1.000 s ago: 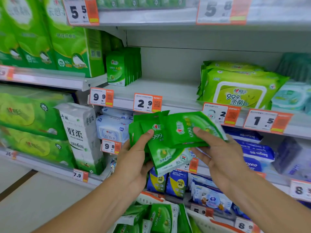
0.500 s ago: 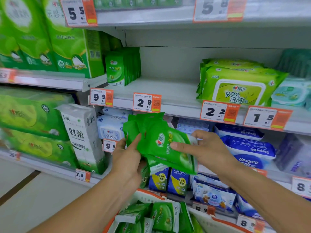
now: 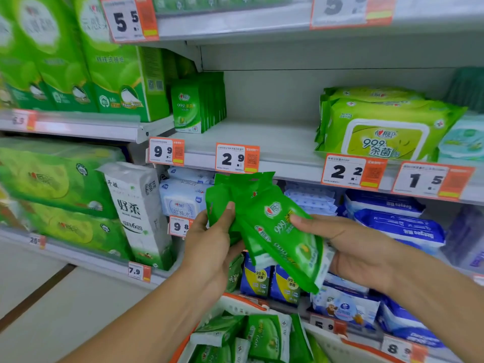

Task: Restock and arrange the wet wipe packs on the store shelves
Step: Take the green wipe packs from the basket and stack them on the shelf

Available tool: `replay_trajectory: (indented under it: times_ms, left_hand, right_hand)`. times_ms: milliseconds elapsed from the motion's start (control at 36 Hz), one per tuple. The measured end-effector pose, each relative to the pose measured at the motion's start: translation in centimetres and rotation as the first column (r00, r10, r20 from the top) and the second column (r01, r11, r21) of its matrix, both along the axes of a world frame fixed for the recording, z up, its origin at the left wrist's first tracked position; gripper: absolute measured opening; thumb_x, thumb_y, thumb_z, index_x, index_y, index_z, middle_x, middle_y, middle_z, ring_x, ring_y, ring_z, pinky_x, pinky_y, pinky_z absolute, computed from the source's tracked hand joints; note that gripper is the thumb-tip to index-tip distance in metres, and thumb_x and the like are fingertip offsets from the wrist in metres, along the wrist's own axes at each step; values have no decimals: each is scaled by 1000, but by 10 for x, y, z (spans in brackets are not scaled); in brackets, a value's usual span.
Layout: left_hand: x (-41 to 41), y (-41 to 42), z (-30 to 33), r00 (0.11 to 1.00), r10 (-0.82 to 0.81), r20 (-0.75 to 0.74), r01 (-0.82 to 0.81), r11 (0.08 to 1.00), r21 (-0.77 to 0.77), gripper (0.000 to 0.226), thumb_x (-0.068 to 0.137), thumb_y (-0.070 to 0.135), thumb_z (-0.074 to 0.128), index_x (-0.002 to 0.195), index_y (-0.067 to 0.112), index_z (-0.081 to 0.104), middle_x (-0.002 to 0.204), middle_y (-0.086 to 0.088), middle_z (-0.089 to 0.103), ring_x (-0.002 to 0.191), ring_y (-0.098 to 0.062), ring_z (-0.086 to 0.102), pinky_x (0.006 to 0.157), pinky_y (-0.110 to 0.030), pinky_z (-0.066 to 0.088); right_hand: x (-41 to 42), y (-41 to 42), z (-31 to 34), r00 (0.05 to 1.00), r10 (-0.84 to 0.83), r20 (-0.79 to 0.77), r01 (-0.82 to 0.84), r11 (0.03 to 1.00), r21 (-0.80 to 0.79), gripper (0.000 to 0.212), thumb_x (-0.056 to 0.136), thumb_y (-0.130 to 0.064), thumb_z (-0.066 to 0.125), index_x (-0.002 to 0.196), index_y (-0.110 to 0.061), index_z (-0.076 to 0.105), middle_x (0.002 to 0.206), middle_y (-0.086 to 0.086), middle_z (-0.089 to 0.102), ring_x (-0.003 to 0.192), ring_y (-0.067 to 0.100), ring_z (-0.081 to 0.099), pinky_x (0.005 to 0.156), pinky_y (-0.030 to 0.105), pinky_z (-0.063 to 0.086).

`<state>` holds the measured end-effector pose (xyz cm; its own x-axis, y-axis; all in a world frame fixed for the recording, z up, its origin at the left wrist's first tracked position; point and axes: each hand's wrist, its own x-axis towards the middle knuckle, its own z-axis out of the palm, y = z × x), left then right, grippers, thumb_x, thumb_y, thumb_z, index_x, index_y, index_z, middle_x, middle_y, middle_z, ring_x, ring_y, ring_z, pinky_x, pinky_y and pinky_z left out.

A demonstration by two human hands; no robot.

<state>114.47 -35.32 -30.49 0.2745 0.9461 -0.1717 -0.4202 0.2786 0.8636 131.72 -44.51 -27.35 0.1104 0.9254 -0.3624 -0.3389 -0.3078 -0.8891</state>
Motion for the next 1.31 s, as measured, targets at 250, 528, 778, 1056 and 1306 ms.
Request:
replay_trajectory:
  times_ms: [250, 528, 778, 1056, 1306]
  left_hand:
    - [-4, 1, 8, 999, -28, -24, 27, 999, -47, 29, 90, 19, 70, 118, 13, 62, 110, -3, 73, 78, -13, 74, 62, -33, 62]
    - [-18, 6, 20, 928, -294, -228, 301, 954, -1, 31, 81, 24, 74, 110, 14, 69, 97, -7, 77, 78, -17, 74, 60, -31, 60]
    - [-13, 5, 5, 973, -164, -161, 153, 985, -77, 8, 93, 21, 65, 98, 16, 70, 87, -4, 77, 69, -11, 73, 57, -30, 61]
    - [-19, 4, 16, 990, -108, -95, 112, 993, 46, 20, 84, 10, 72, 103, 8, 68, 83, -7, 76, 62, -10, 70, 53, -18, 53]
    - [-29, 10, 31, 981, 168, -91, -142, 960, 241, 27, 77, -4, 78, 93, 16, 71, 78, -9, 76, 68, -25, 69, 65, -39, 58]
  right_hand:
    - [50, -21, 19, 986, 80, 145, -82, 997, 6, 63, 49, -31, 98, 99, -1, 78, 110, 23, 72, 78, 23, 75, 64, 32, 62]
    - [43, -10, 16, 933, 163, 321, -204, 974, 100, 60, 69, -41, 86, 122, -19, 70, 123, 10, 70, 113, 24, 68, 94, 33, 55]
    - [-5, 3, -7, 943, 181, 278, -198, 980, 33, 48, 82, -36, 64, 128, -29, 57, 117, -2, 73, 110, 18, 69, 99, 40, 52]
    - [-23, 11, -7, 997, 31, -64, -29, 999, 34, 42, 65, -36, 83, 97, -10, 80, 111, 21, 72, 98, 35, 72, 99, 55, 49]
    - [-65, 13, 23, 993, 72, -97, -53, 982, 183, 40, 61, -27, 89, 97, -12, 80, 112, 20, 72, 97, 37, 73, 85, 52, 59]
